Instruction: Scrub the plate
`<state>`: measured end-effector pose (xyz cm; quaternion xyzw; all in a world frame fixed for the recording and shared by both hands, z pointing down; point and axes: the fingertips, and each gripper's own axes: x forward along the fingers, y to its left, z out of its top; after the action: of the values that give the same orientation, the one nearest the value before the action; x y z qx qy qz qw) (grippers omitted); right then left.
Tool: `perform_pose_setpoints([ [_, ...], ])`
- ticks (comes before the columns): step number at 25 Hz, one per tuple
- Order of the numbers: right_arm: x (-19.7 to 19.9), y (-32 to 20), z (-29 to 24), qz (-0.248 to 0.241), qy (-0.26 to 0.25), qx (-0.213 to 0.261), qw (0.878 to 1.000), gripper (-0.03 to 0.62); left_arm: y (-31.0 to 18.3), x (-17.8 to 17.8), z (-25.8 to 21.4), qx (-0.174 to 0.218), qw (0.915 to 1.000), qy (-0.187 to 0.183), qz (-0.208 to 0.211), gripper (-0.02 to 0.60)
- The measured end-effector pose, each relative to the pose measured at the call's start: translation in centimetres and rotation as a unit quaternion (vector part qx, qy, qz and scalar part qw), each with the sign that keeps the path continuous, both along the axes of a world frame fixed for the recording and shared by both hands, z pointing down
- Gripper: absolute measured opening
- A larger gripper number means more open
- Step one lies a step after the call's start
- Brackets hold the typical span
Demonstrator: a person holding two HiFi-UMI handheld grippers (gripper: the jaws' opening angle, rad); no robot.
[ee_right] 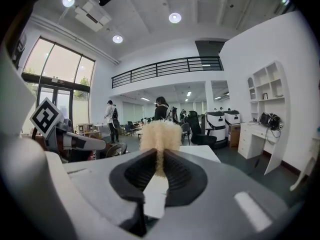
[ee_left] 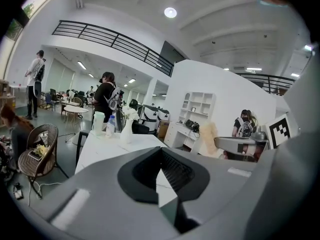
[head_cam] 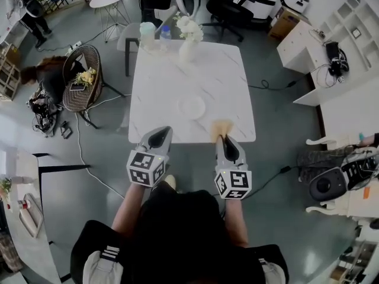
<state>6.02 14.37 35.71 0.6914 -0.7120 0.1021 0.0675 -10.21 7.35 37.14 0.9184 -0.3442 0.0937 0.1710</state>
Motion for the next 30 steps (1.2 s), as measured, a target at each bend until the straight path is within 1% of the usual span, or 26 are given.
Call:
perform_pose_setpoints([
  [3, -0.6, -1.4, 0.1, 0.008, -0.002, -0.002, 1.0, 0.046, -1.7, -0.4, 0.5, -0.003, 1.0, 0.004, 0.005, 0.006],
  [8, -1.1, -3.6, 1.0, 0.002, -0.003, -0.01, 1.0, 0.046, -3.7, -0.4, 1.6, -0.011, 0.9999, 0.004, 0.006, 0.006],
  [14, -0.1, -6.9, 2.0, -0.013, -0.007, -0.017, 1.0, 0.046, -5.8, 0.5, 2.5, -0.018, 0.9998, -0.001, -0.004, 0.006],
  [18, 1.8, -9.9, 2.8, -0.027, -0.014, -0.023, 0.999, 0.046, -8.1, 1.7, 3.0, -0.021, 0.9995, -0.004, -0.022, 0.006],
  [25, 3.6, -15.7, 4.9, -0.07, -0.018, -0.047, 0.996, 0.046, -11.9, 4.1, 6.0, -0.054, 0.9973, -0.016, -0.047, 0.006],
  [30, 4.3, -18.2, 7.9, -0.096, -0.023, -0.081, 0.992, 0.046, -13.8, 5.4, 8.6, -0.079, 0.9947, -0.021, -0.063, 0.006],
])
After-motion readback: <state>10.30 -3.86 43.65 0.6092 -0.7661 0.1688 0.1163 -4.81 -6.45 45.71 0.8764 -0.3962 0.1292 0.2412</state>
